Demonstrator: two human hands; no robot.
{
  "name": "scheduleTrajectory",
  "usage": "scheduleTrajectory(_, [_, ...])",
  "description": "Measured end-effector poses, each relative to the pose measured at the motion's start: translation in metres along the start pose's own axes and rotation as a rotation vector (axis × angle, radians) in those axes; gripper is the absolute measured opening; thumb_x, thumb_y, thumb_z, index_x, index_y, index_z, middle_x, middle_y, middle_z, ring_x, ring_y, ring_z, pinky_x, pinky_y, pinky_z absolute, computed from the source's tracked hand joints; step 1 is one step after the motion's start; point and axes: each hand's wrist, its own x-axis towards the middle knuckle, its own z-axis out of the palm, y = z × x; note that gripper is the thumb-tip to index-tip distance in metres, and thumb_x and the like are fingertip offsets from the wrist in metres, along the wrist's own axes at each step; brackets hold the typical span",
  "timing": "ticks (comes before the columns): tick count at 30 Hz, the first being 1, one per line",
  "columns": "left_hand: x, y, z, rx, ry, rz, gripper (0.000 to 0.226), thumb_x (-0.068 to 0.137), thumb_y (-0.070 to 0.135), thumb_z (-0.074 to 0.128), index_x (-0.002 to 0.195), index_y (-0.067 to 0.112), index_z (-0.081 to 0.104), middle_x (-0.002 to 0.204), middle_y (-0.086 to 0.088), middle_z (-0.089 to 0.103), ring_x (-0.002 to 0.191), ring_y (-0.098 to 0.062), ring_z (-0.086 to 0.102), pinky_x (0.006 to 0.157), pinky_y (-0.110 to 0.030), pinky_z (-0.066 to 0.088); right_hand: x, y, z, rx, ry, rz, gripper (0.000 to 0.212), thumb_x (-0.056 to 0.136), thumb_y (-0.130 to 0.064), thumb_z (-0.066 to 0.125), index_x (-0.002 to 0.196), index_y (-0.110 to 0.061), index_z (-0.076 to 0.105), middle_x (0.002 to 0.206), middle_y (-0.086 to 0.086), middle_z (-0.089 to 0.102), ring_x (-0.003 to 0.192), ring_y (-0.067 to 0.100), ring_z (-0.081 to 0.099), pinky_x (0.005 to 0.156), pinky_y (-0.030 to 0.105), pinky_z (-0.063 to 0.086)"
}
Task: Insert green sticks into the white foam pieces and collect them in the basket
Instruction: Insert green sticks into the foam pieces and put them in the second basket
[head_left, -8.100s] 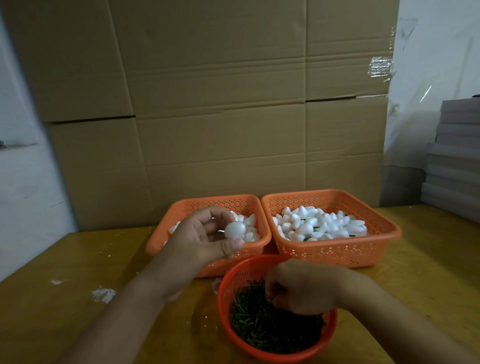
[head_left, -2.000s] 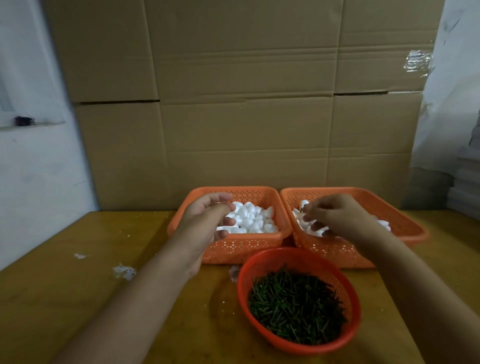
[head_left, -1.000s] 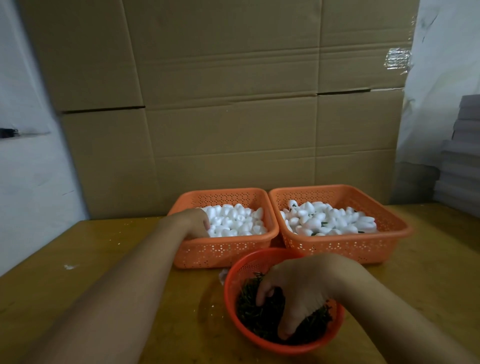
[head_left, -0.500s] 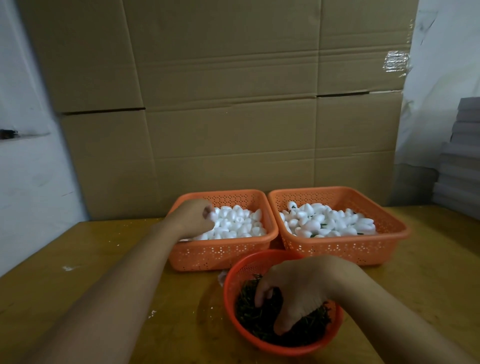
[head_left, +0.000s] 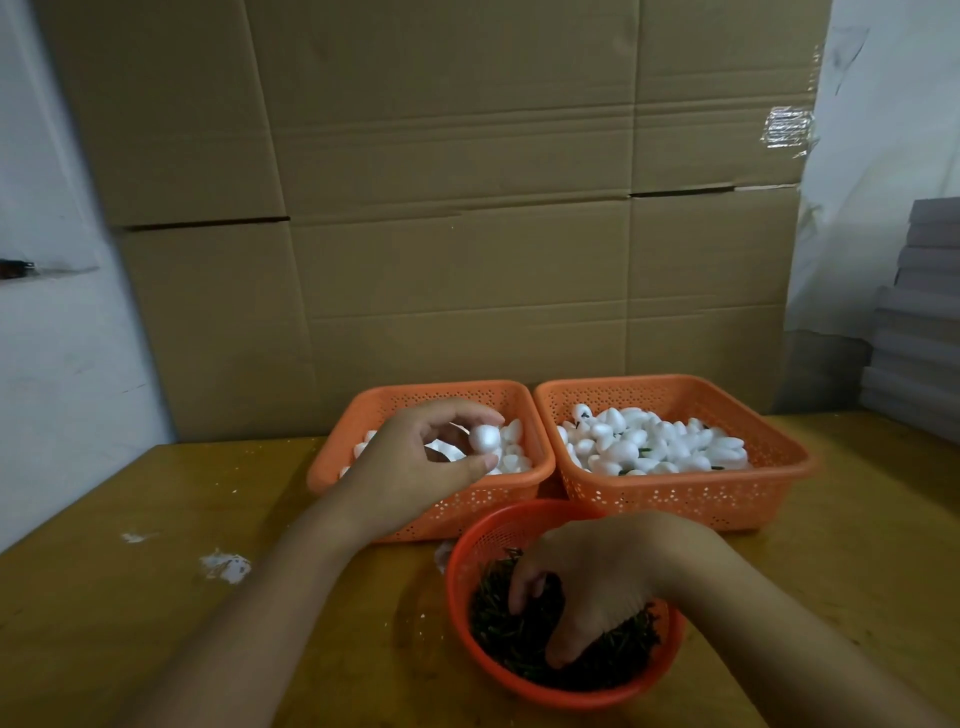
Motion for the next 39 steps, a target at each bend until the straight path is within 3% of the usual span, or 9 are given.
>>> scheduleTrajectory(7, [-0.004,0.003,0.003,-0.023,0.009,-0.045,0.028,0.087,0.013,0.077,0.107,0.033,0.071,0.105,0.007,0.074,0.093,-0.008,0.070,0.079,-0.026,0.054,0.002,0.002,0.002,-0.003,0.020,-0.003,0.048,0.083,-0.040,0.074,0.128,-0.040,0.058,0.126,-0.015,0.052,0.114,0.011,0.052,0.089,0.032,0.044])
scheduleTrajectory(13, [-0.012,0.018,0.003,-0.593,-0.103,-0.272,0.024,0.088,0.032,0.066,0.110,0.023,0.070,0.103,-0.012,0.074,0.083,-0.020,0.069,0.067,-0.029,0.055,0.001,0.002,0.003,0.000,0.037,0.000,0.047,0.083,-0.041,0.073,0.128,-0.039,0.058,0.127,-0.015,0.053,0.113,0.010,0.052,0.087,0.030,0.044])
scheduleTrajectory(18, [-0.012,0.026,0.001,-0.985,-0.136,-0.394,0.024,0.080,0.029,0.064,0.096,0.015,0.076,0.072,-0.007,0.059,0.060,-0.017,0.056,0.058,-0.031,0.051,0.000,0.001,0.002,-0.012,0.032,-0.004,0.048,0.085,-0.040,0.072,0.131,-0.038,0.057,0.131,-0.013,0.053,0.113,0.009,0.051,0.080,0.026,0.040])
scheduleTrajectory(21, [-0.011,0.029,0.000,-1.061,-0.138,-0.409,0.027,0.076,0.029,0.065,0.093,0.012,0.076,0.066,-0.005,0.053,0.056,-0.016,0.052,0.055,-0.031,0.050,-0.001,0.001,0.001,-0.013,0.024,-0.008,0.048,0.086,-0.040,0.071,0.131,-0.037,0.056,0.131,-0.012,0.052,0.115,0.010,0.051,0.087,0.030,0.043])
scheduleTrajectory(27, [-0.012,0.026,0.000,-0.985,-0.160,-0.383,0.021,0.081,0.027,0.065,0.096,0.015,0.075,0.072,-0.007,0.059,0.062,-0.018,0.057,0.060,-0.031,0.052,0.000,0.002,0.001,-0.008,0.028,-0.008,0.047,0.086,-0.039,0.071,0.131,-0.038,0.056,0.131,-0.013,0.053,0.114,0.010,0.051,0.086,0.030,0.042])
scheduleTrajectory(31, [-0.017,0.027,-0.002,-0.741,-0.215,-0.301,0.016,0.080,0.029,0.074,0.096,0.027,0.071,0.096,-0.014,0.073,0.080,-0.021,0.068,0.069,-0.029,0.055,0.001,0.003,0.003,-0.010,0.043,-0.010,0.047,0.085,-0.039,0.072,0.130,-0.037,0.057,0.129,-0.013,0.054,0.111,0.009,0.052,0.082,0.027,0.041])
scheduleTrajectory(35, [-0.020,0.033,0.000,-0.554,-0.239,-0.197,0.019,0.086,0.015,0.074,0.096,0.025,0.062,0.116,-0.017,0.072,0.092,-0.021,0.070,0.075,-0.027,0.055,0.002,0.003,0.002,-0.008,0.038,-0.009,0.046,0.086,-0.040,0.071,0.130,-0.038,0.057,0.130,-0.012,0.053,0.110,0.008,0.050,0.078,0.025,0.041])
scheduleTrajectory(39, [-0.020,0.041,0.006,-0.412,-0.223,-0.129,0.039,0.083,0.008,0.072,0.119,0.016,0.058,0.118,-0.009,0.073,0.095,-0.019,0.072,0.078,-0.024,0.055,0.003,0.005,0.004,0.004,0.051,-0.007,0.045,0.085,-0.041,0.072,0.128,-0.040,0.058,0.128,-0.014,0.054,0.109,0.007,0.051,0.077,0.024,0.040])
